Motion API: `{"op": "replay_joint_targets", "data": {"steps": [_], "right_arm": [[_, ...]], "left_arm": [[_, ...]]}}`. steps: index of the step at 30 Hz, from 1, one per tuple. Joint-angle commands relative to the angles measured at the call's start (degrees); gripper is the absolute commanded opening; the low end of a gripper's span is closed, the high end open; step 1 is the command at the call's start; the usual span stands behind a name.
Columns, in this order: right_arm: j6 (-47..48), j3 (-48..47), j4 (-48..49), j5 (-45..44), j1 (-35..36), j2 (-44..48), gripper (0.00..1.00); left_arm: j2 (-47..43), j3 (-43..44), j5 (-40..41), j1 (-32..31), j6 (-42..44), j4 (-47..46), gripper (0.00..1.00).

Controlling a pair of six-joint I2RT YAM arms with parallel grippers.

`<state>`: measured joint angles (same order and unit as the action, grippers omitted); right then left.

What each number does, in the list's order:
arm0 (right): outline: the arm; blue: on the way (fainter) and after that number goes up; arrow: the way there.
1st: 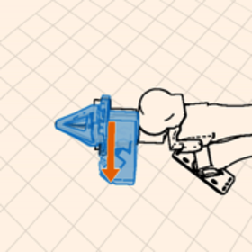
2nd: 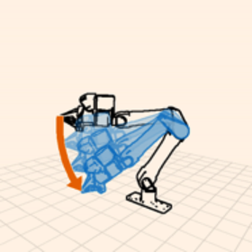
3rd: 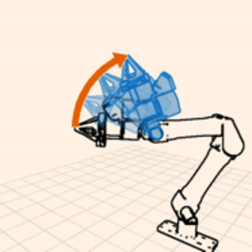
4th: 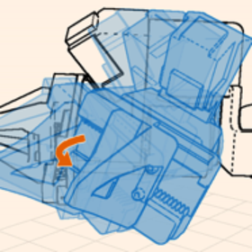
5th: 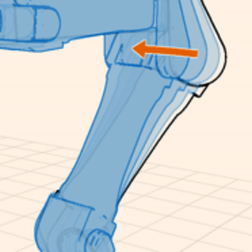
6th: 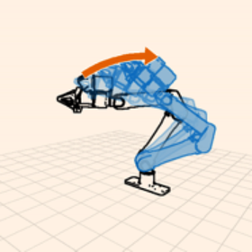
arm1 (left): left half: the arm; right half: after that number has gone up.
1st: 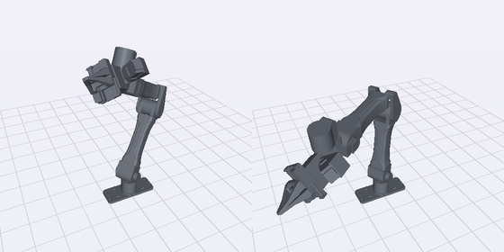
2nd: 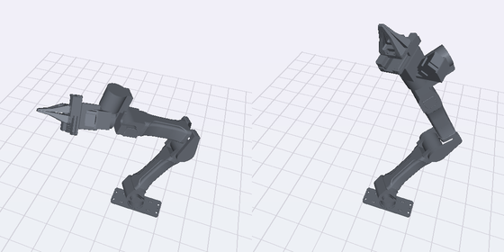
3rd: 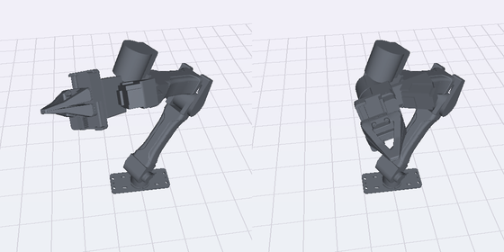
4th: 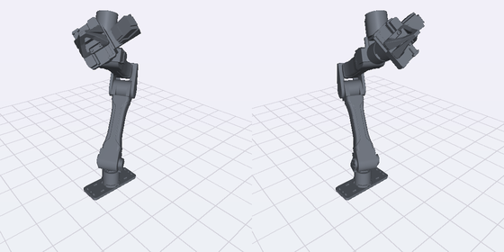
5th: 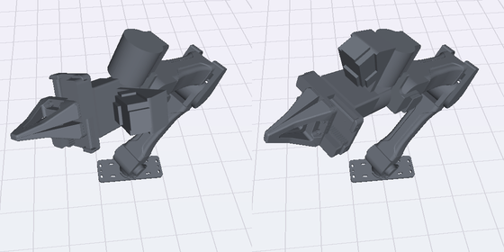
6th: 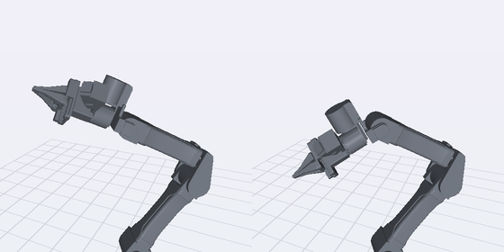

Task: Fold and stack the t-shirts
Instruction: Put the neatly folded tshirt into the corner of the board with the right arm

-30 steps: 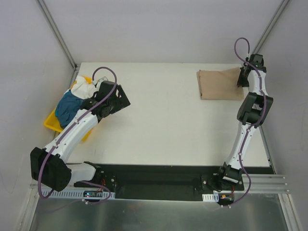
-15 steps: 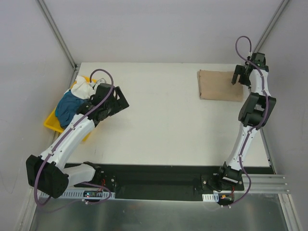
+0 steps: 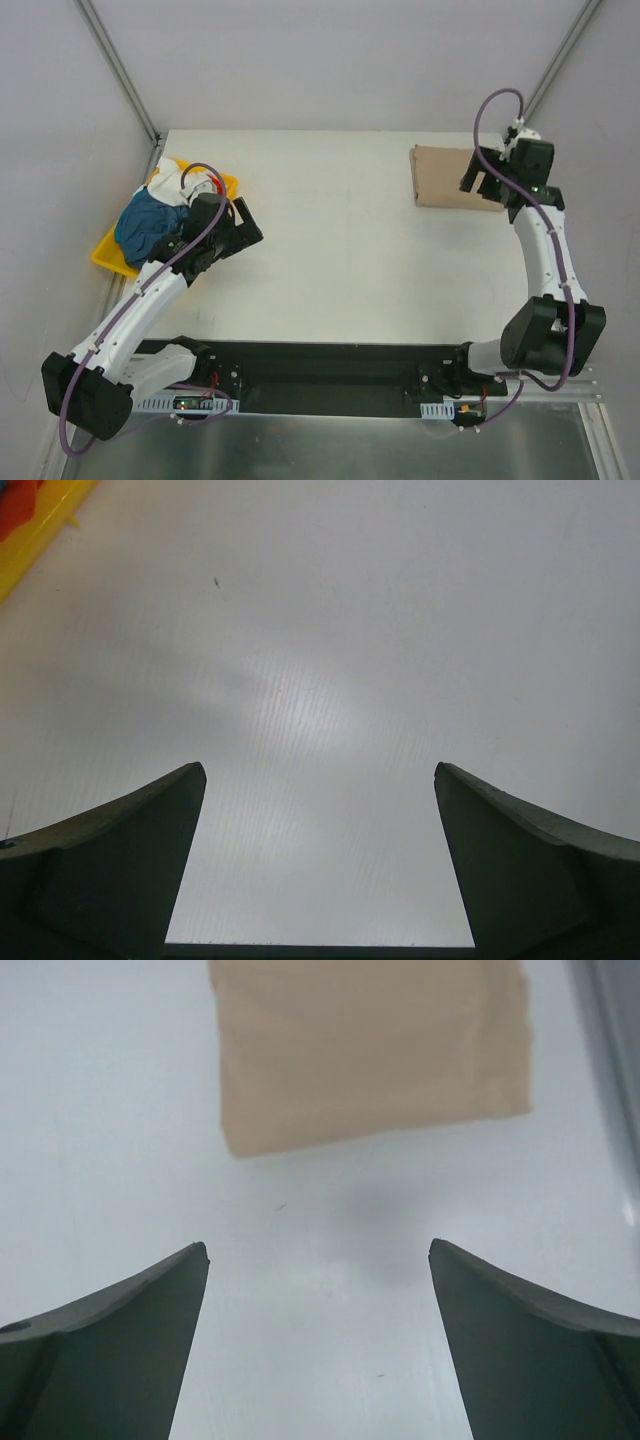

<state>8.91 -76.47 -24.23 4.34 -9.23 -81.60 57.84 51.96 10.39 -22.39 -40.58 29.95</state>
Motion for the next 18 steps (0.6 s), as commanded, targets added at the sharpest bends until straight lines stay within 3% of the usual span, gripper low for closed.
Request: {"op": "replay_joint_targets", "data": {"steps": [1,6,12,18], "right_arm": [[-6.5,12.7,8.2,-3.7,6.8,3.9,0.96],[-6.1,26.2,14.0,-11.3,16.6,10.4,0.96],[-6.3,38.7,24.1,-11.5,16.3,13.2,0.96],[-6.3,42.8,31.7,-6.7,16.0,16.2,0.96]], "left_arm": [[-0.5,-1.7,0.1,0.8,1.9,-0.3,0.99],[0.3,-2.1,0.0,0.8,3.0,-2.5,0.99],[-1.5,-4.3,1.1,0.8,3.9,-4.2,0.99],[-3.2,-5.6,2.4,0.8,4.3,-4.2,0.99]]}}
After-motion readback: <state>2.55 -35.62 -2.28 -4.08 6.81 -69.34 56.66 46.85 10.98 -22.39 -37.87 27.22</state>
